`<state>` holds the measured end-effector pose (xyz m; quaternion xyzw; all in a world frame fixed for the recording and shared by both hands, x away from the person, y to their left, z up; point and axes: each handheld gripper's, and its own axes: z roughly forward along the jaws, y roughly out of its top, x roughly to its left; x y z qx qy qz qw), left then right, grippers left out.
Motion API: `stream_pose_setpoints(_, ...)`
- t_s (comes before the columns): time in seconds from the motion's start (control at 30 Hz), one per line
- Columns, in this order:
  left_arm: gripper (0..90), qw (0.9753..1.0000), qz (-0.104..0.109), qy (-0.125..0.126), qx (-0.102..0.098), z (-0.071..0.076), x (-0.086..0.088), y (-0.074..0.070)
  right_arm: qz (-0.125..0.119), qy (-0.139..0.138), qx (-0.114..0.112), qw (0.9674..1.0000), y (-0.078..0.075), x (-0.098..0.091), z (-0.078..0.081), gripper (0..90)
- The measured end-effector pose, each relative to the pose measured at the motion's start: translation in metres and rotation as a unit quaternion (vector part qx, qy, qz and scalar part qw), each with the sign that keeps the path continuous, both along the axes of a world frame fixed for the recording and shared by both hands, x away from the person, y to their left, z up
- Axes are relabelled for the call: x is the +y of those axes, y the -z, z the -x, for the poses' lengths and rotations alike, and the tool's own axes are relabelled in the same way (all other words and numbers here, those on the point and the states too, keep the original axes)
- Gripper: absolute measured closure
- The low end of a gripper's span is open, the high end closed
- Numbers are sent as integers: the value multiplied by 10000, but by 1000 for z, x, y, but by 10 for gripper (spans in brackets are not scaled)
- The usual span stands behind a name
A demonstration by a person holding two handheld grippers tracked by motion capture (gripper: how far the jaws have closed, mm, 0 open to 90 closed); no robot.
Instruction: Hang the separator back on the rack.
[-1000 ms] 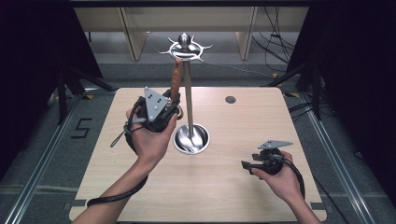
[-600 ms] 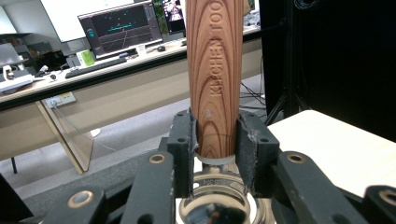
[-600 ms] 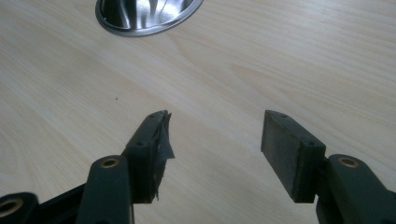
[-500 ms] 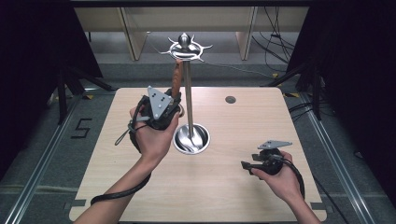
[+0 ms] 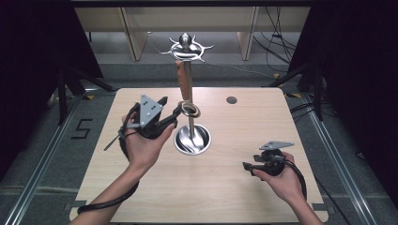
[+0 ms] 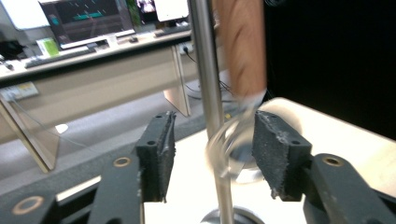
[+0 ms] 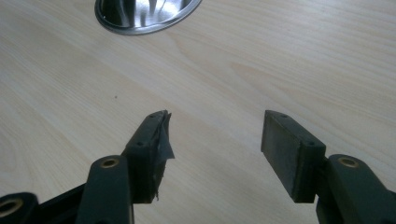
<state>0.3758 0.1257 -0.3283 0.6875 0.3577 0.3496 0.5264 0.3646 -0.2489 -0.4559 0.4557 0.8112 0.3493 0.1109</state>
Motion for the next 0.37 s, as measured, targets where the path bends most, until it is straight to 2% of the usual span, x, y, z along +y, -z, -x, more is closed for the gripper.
stream_pose_setpoints(0.03,457,9999,17,34,116,2,7,5,16,75,72,9999,-1,1,2,426)
stream_pose_setpoints(0.1,427,9994,15,83,337,4,21,15,62,22,41,10000,0,0,1,425)
stream_pose_setpoints(0.17,391,9980,-25,87,621,8,40,32,27,56,-1,10000,1,1,0,425)
stream_pose_setpoints(0.23,376,9966,-110,-28,816,14,57,51,53,39,30,10000,1,0,0,426)
stream_pose_setpoints(0.27,369,9958,-48,-87,907,17,66,61,74,-39,-96,9999,2,0,-1,426)
stream_pose_setpoints(0.3,370,9947,-112,-147,1007,21,76,71,57,75,63,9999,1,0,1,425)
stream_pose_setpoints(0.33,374,9941,10,-233,1056,25,83,83,19,114,121,9999,0,1,1,425)
stream_pose_setpoints(0.37,381,9924,45,-262,1200,28,90,93,38,78,89,9999,1,1,1,425)
